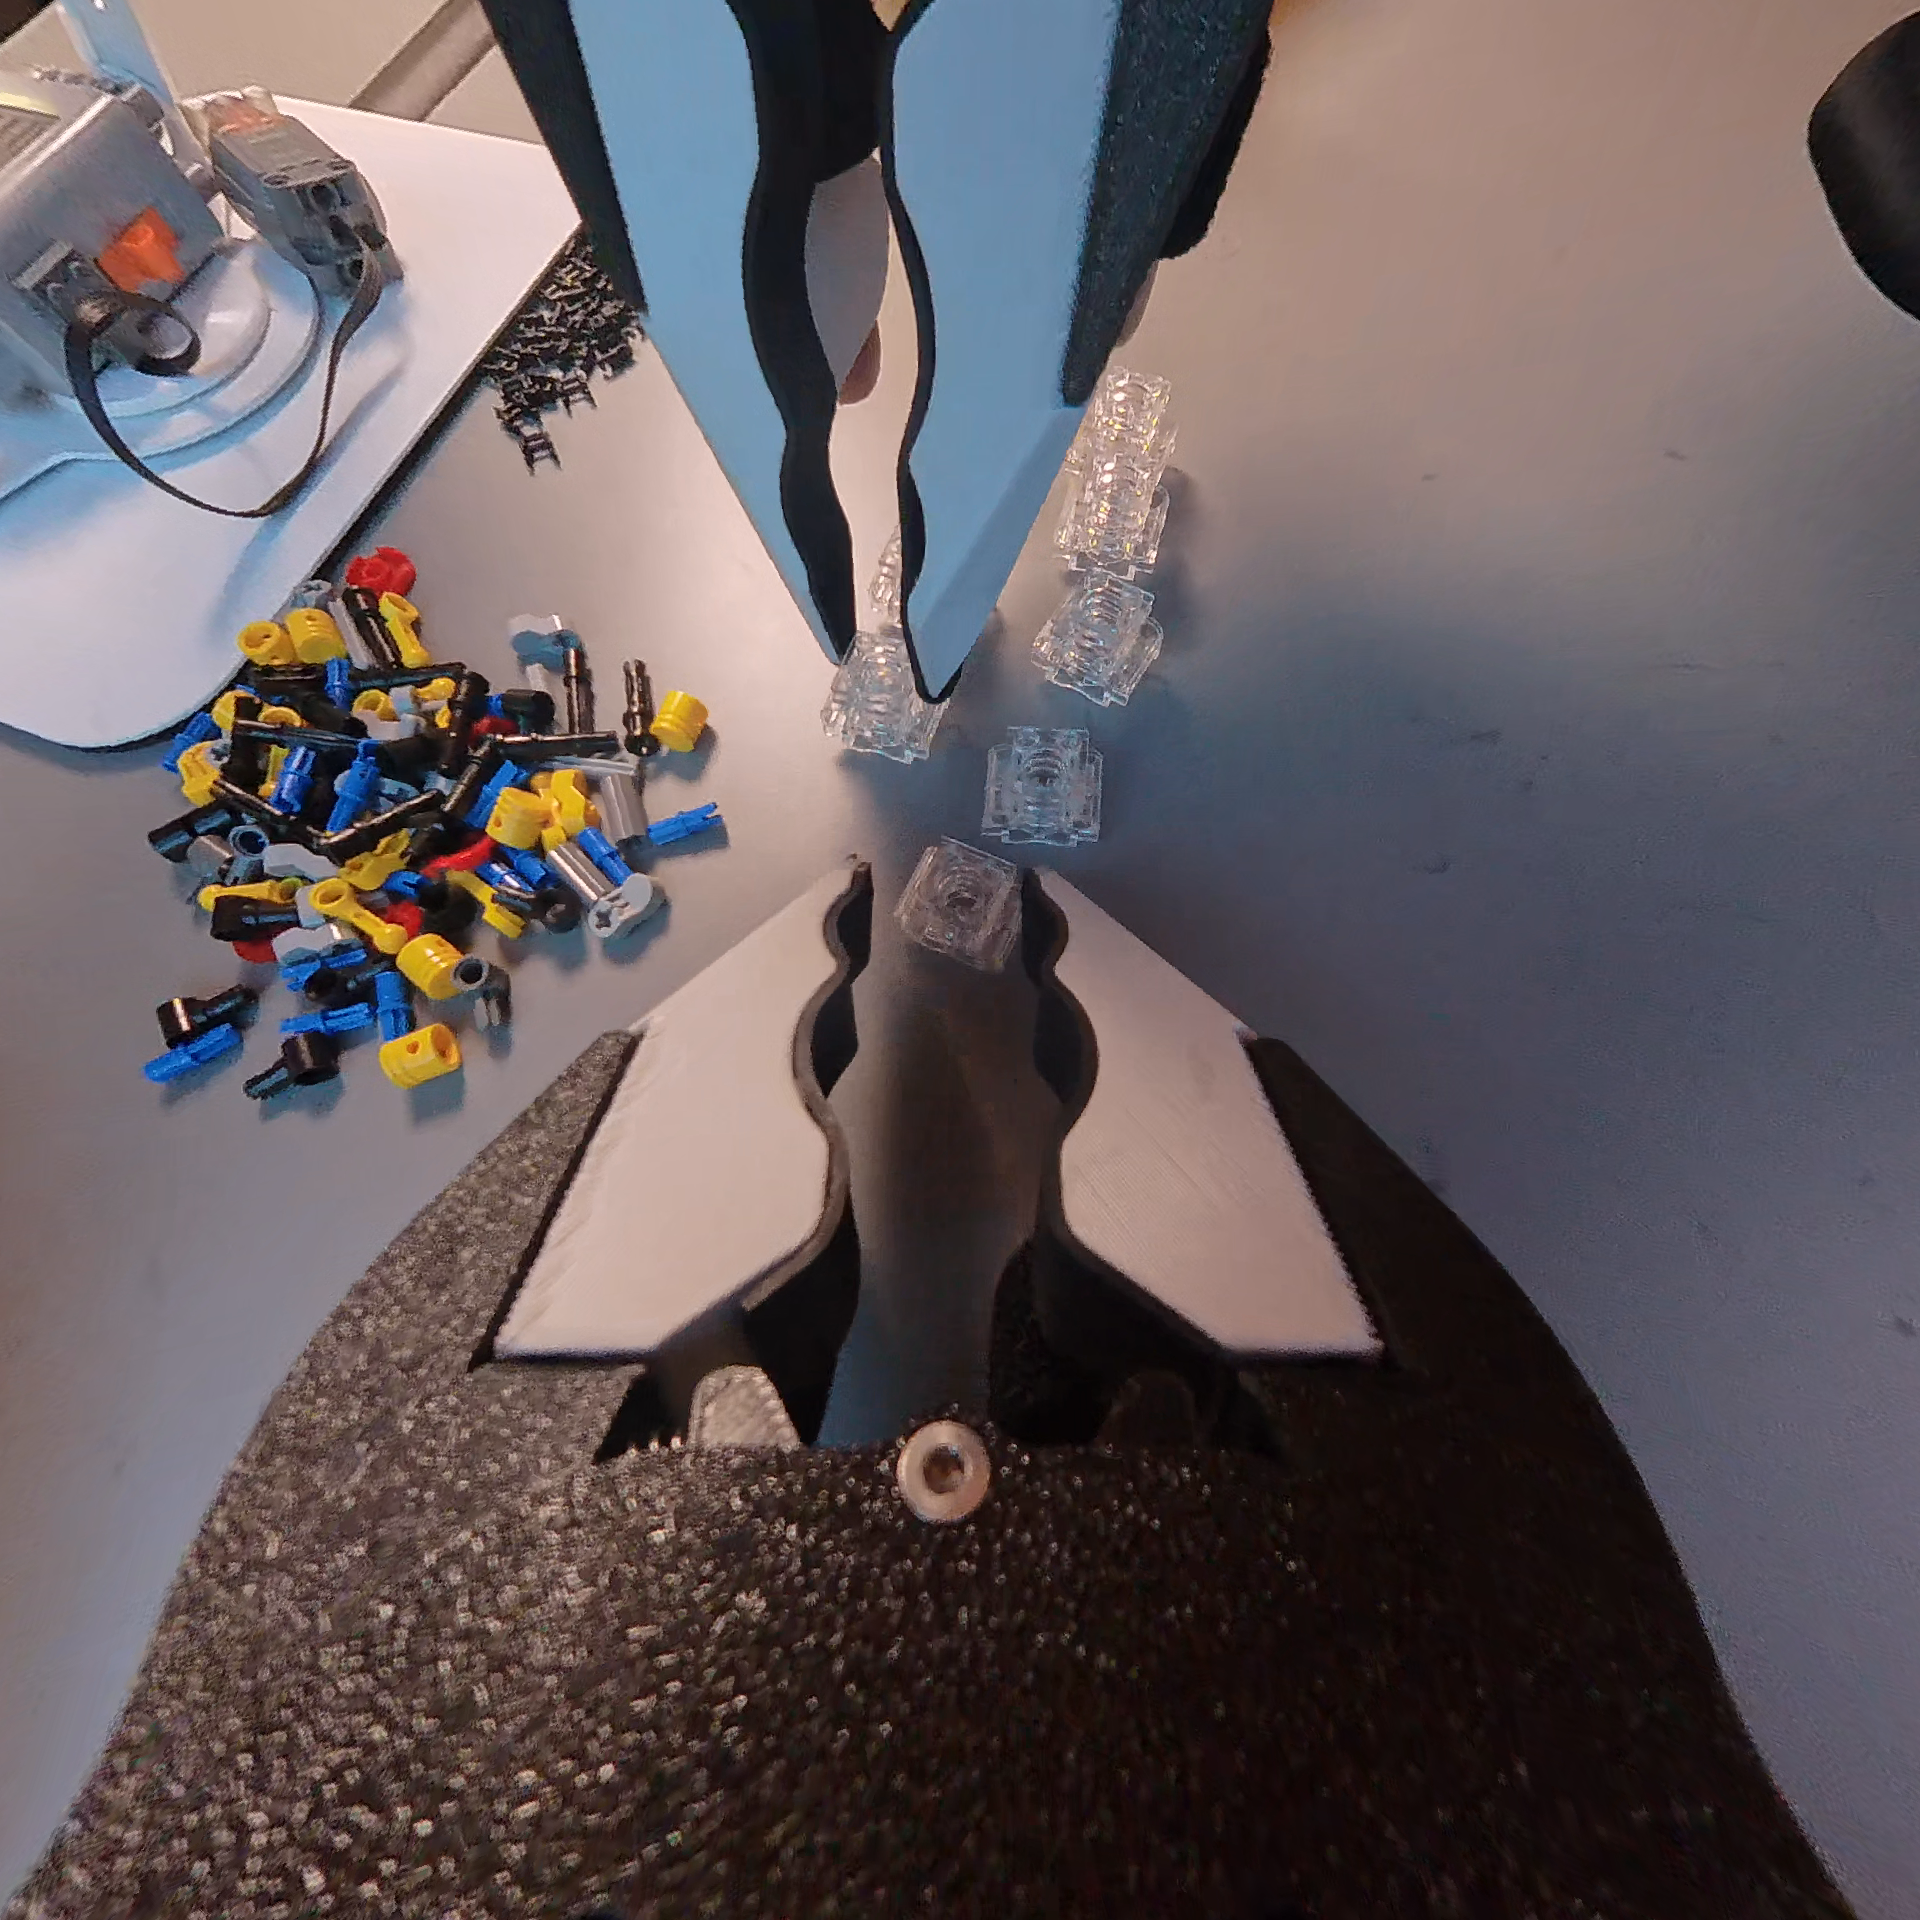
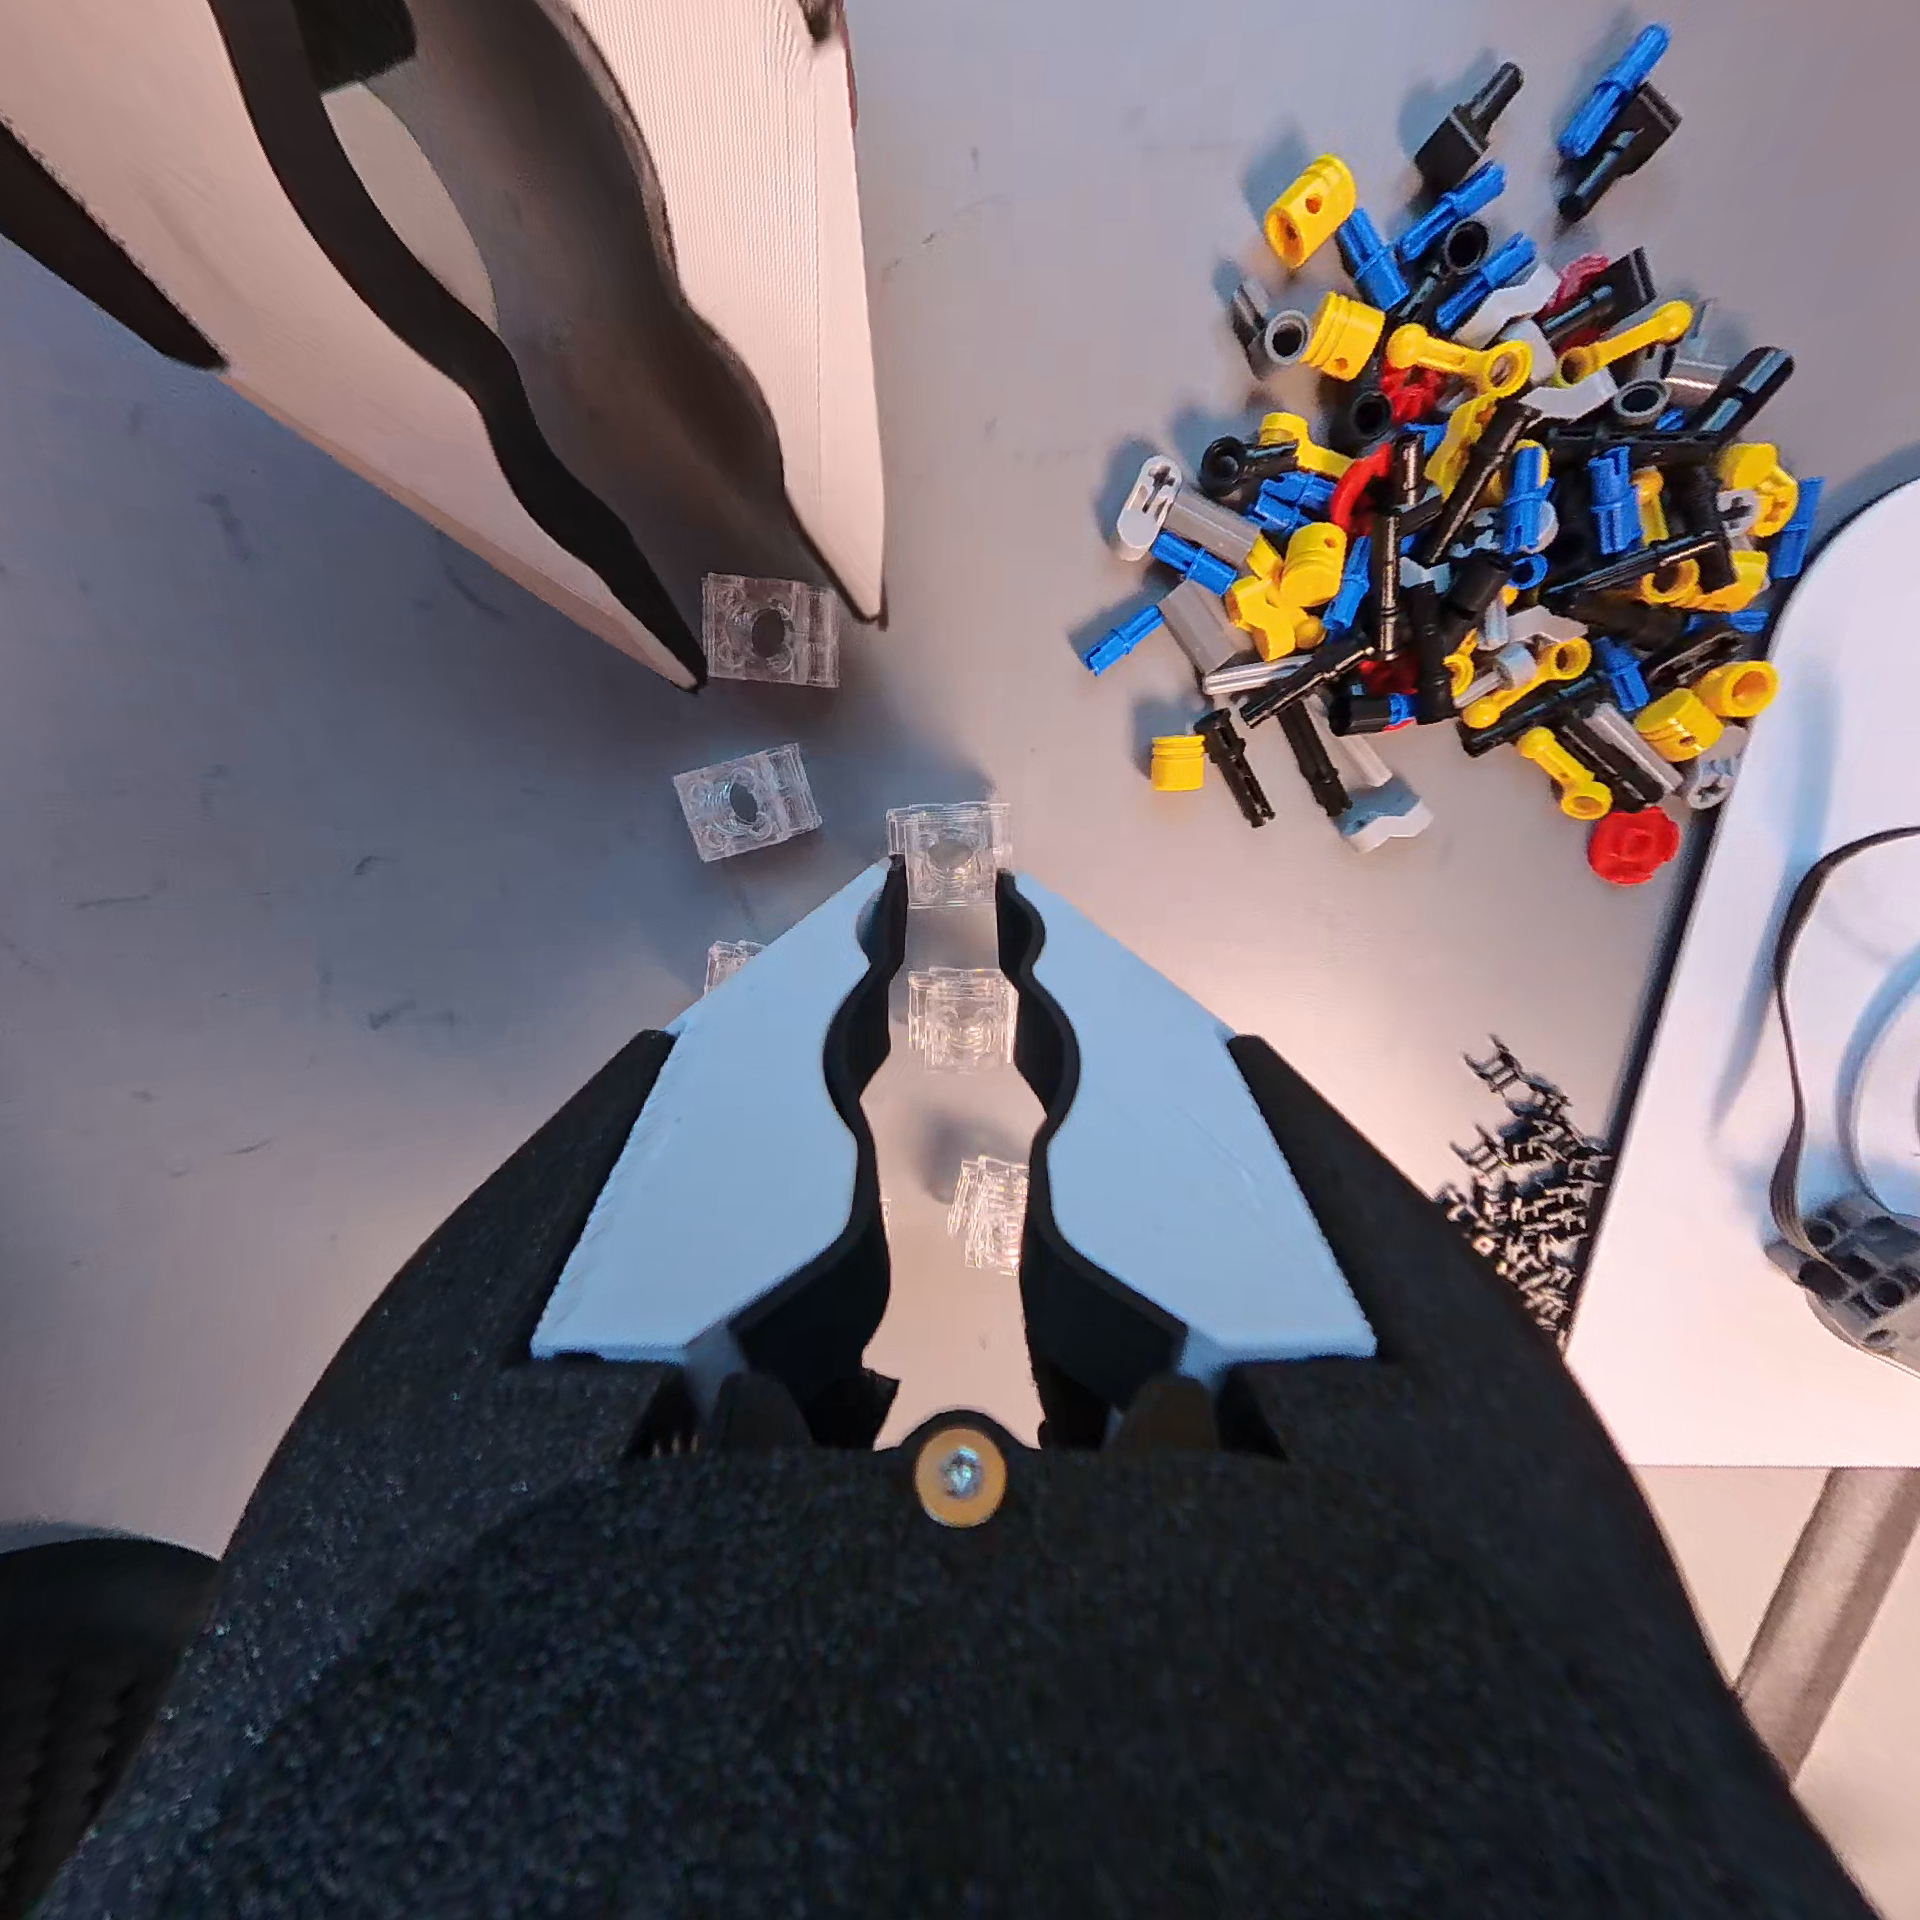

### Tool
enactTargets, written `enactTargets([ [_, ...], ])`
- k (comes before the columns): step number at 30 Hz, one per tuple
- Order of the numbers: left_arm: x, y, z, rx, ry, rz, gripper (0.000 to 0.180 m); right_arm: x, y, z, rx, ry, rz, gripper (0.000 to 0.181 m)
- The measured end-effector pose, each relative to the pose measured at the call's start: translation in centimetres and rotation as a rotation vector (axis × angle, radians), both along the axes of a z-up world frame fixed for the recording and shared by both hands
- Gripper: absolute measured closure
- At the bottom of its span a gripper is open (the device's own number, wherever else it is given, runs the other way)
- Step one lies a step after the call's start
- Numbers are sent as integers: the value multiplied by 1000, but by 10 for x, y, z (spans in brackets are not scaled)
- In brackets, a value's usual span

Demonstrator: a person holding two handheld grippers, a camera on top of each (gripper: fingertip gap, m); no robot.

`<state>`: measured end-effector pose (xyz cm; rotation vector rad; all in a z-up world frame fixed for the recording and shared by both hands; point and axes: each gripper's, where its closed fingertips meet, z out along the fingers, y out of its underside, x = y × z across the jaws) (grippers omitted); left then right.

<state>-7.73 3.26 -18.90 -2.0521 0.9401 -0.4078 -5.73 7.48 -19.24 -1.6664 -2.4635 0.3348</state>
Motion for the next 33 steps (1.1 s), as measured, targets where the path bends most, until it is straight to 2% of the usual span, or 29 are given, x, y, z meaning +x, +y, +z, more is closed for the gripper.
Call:
enactTargets([
  [2, 1, 1, 0, 2, 2, -2, 161, -1, -1, 0, -6, -9, -4, 160],
  [5, 1, 2, 0, 8, 7, 4, 163, -1, 1, 5, -1, 17, -4, 155],
  [11, -10, 16, 0, 30, 23, 56, 164, 13, 14, 55, -94, 307, -149, 154],
  [15, -9, 22, 0, 23, 6, 58, 164, 56, 23, 60, -108, 405, -257, 155],
  [26, -5, 15, 0, 3, -14, 18, 164, 119, 6, 27, -89, 478, -266, 153],
  [33, -1, 2, 0, -2, -23, -24, 163, 122, 16, 26, -57, 512, -283, 153],
])
